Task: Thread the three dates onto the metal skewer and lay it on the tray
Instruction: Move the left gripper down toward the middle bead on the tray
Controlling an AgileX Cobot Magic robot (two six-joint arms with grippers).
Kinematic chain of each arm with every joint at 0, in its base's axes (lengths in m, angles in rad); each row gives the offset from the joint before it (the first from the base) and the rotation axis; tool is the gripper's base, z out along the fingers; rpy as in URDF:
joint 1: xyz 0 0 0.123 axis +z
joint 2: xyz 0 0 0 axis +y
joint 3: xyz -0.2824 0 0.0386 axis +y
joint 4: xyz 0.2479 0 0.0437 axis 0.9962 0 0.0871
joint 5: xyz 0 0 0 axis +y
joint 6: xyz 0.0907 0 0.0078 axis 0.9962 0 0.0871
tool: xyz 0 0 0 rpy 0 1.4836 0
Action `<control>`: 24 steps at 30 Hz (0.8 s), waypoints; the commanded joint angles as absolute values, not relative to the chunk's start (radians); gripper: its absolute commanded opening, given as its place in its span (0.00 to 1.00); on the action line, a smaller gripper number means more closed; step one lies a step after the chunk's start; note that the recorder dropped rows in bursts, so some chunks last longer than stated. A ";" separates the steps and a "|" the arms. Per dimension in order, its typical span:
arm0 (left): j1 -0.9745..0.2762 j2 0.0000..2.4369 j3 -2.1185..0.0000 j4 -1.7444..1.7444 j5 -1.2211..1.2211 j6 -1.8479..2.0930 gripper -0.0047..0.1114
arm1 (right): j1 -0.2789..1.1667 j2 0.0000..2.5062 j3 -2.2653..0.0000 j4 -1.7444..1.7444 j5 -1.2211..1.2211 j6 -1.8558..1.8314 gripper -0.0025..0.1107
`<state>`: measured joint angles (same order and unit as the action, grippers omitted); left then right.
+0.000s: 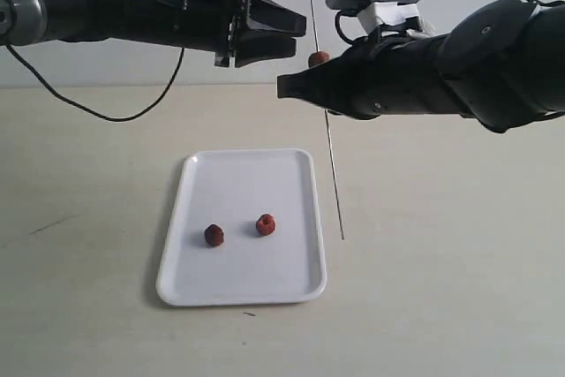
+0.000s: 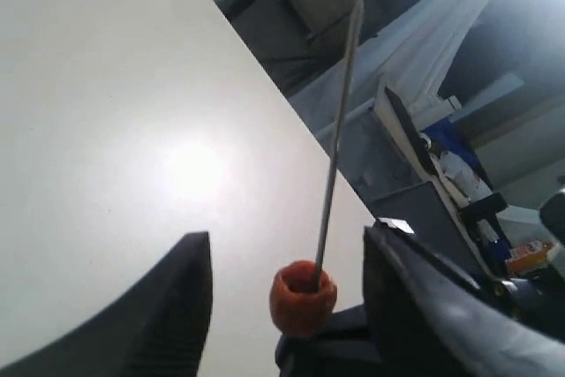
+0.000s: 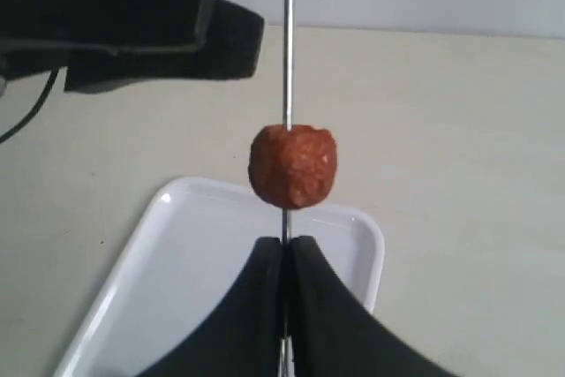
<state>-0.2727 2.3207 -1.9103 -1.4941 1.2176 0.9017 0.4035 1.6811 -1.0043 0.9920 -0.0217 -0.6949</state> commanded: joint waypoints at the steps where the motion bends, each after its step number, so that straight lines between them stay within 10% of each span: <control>1: -0.244 2.298 -1.910 -1.466 1.221 0.917 0.48 | 0.401 1.674 -1.006 0.986 0.033 -0.732 0.02; 24: -0.383 2.286 -1.889 -0.683 1.221 1.018 0.48 | 0.401 1.674 -0.717 0.988 0.162 -0.757 0.02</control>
